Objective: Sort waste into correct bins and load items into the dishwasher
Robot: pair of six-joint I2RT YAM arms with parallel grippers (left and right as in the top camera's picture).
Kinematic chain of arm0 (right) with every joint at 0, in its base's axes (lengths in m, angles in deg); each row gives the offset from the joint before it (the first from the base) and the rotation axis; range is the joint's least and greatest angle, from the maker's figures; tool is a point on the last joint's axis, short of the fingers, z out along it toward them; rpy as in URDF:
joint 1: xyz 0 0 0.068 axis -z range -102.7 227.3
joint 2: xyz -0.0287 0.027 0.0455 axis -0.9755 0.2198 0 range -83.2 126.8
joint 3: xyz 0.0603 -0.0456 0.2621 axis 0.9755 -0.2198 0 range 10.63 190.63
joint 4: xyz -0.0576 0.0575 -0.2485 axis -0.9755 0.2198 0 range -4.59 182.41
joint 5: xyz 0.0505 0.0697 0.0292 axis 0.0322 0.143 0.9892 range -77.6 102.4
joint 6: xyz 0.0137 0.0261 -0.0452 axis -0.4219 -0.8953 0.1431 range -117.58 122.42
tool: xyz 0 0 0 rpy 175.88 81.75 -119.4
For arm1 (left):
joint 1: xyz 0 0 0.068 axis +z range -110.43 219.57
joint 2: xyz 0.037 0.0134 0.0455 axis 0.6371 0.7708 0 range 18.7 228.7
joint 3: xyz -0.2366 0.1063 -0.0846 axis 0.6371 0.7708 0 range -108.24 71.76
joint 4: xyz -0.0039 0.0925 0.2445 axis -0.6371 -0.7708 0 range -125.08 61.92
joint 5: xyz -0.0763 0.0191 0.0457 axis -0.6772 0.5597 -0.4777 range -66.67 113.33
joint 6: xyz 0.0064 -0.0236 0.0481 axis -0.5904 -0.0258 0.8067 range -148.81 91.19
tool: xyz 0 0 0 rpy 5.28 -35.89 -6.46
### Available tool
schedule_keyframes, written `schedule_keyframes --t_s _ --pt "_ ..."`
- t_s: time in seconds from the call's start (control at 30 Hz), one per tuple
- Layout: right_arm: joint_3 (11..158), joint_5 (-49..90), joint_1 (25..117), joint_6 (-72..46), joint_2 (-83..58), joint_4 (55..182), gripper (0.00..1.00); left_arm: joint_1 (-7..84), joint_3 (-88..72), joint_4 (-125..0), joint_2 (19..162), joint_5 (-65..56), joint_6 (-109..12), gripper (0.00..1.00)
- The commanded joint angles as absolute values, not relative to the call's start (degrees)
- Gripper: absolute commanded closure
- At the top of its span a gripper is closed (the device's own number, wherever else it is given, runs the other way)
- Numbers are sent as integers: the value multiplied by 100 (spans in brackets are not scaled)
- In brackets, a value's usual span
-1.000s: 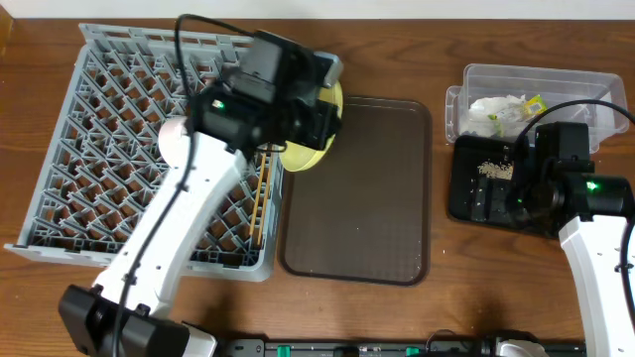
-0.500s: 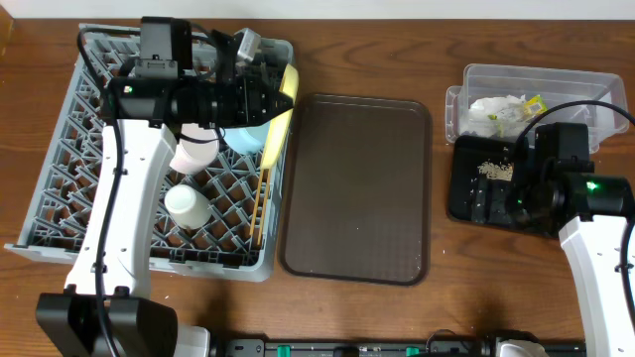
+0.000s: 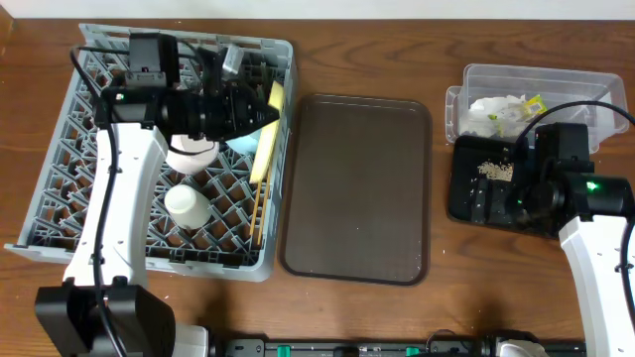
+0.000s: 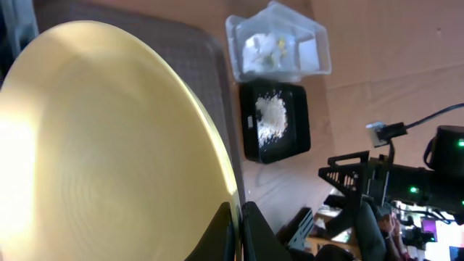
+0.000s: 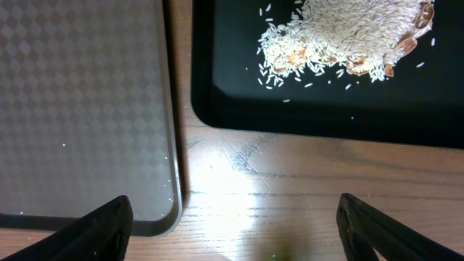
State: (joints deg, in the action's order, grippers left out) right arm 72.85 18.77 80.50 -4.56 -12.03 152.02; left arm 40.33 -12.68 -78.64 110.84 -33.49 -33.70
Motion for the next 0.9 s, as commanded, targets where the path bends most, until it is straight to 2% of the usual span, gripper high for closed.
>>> schedule_keyframes --t_s 0.0,0.17,0.2,0.3,0.33,0.37,0.4,0.5,0.63,0.7,0.8,0.87 --pt "7385 1845 8142 -435 -1255 15209 12 4059 -975 -7790 11044 -3334 -3394 94" --pt "7385 1842 8142 -437 -1255 15246 12 4059 -866 -7843 11044 -2488 -3396 94" --pt "7385 1842 8140 -437 -1255 15254 12 4059 -866 -7869 11044 -1889 -3396 93" --pt "7385 1842 8142 -435 -1255 15252 12 4059 -866 -7908 11044 -956 -3396 62" --pt "7385 1842 8142 -435 -1255 15250 12 4059 -866 -7904 11044 -719 -3396 46" --pt "7385 1842 8142 -435 -1255 15250 12 4059 -866 -7904 11042 -582 -3396 37" --pt "7385 1842 8142 -435 -1255 15250 12 4059 -866 -7906 11042 -468 -3396 30" --pt "7385 1842 8142 -435 -1255 15233 12 4059 -890 -7902 10950 -464 -3398 18" --pt "7385 2011 8140 -437 -1255 14994 10 4059 -1037 -7891 10476 -442 -3396 13" --pt "7385 2583 8138 -426 -1255 14594 6 4057 -1050 -7843 10091 -361 -3396 12" --pt "7385 3718 7972 -172 -1244 13475 3 4000 -1050 -8162 9707 708 -3584 11" --pt "7385 3405 7696 -172 -1192 12940 1 3998 -1021 -8796 9728 1525 -3890 11"
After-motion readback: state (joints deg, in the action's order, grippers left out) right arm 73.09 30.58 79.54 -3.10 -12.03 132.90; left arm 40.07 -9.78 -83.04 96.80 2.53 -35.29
